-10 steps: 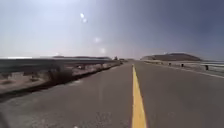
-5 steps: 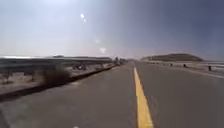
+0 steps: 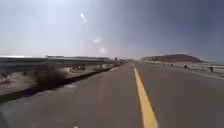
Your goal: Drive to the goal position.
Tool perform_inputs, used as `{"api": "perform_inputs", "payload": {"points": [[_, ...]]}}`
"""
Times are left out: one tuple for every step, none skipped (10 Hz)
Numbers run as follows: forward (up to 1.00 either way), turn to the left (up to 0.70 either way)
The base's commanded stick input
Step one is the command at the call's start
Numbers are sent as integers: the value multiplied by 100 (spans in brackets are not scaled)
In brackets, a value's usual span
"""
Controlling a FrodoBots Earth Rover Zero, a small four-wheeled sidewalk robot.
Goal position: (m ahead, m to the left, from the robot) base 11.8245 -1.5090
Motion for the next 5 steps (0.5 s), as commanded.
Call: {"api": "perform_inputs", "payload": {"points": [[50,0],[50,0],[50,0],[50,0],[50,-7]]}}
